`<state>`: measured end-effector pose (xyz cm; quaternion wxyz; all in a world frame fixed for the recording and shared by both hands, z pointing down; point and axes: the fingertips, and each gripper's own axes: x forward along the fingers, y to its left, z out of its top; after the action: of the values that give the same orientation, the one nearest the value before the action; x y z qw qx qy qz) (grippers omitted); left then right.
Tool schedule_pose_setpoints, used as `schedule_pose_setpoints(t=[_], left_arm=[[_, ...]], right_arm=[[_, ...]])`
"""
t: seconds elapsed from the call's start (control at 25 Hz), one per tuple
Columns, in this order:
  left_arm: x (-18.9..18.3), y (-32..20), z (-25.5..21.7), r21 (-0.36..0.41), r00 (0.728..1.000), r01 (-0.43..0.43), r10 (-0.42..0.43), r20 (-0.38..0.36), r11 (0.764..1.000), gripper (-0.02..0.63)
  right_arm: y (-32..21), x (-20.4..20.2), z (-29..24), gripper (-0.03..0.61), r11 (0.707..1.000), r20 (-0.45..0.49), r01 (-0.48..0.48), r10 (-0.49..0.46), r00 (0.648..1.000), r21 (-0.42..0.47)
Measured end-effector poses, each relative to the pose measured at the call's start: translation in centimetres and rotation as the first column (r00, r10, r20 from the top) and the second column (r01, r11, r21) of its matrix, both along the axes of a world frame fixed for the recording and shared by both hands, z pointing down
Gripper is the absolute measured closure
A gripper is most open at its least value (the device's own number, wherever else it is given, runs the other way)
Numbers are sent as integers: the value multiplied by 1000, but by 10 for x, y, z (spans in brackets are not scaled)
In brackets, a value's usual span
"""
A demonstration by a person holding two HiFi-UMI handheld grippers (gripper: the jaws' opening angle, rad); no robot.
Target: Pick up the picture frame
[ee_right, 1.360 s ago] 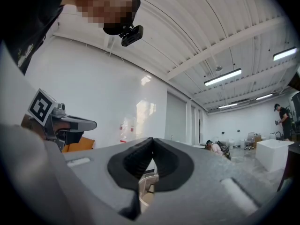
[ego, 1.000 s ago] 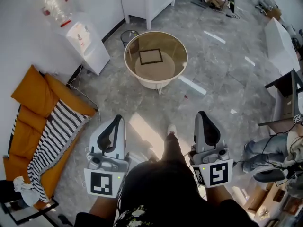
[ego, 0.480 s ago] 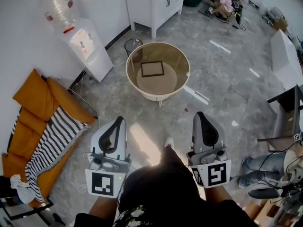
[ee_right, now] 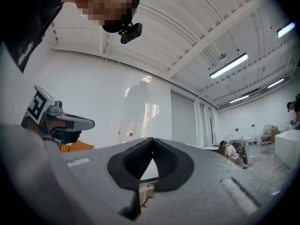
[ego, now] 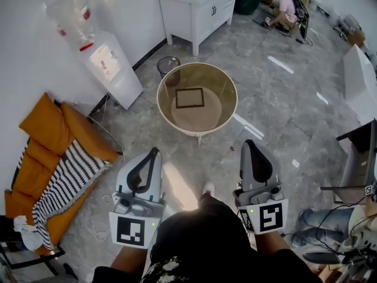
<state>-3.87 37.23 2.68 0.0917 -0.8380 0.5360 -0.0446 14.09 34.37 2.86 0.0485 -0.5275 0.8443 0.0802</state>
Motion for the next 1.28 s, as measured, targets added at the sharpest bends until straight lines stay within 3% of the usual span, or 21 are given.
schedule_pose_setpoints(t=[0.52,0.76,1.28], left_arm=[[28,-37,9,-10,991,134,-134,-11,991,600],[45,-46,30,-70,988,152,-152,-1,986,600],[74,-114,44,-75,998,53,-54,-12,996,600]], right_arm=[[-58,26,11,582,992,-8,127,-127,992,-5],[-74,45,30,582,990,-1,132,-132,991,-40],[-120,67,53,583,994,-21,68,-70,997,-80]])
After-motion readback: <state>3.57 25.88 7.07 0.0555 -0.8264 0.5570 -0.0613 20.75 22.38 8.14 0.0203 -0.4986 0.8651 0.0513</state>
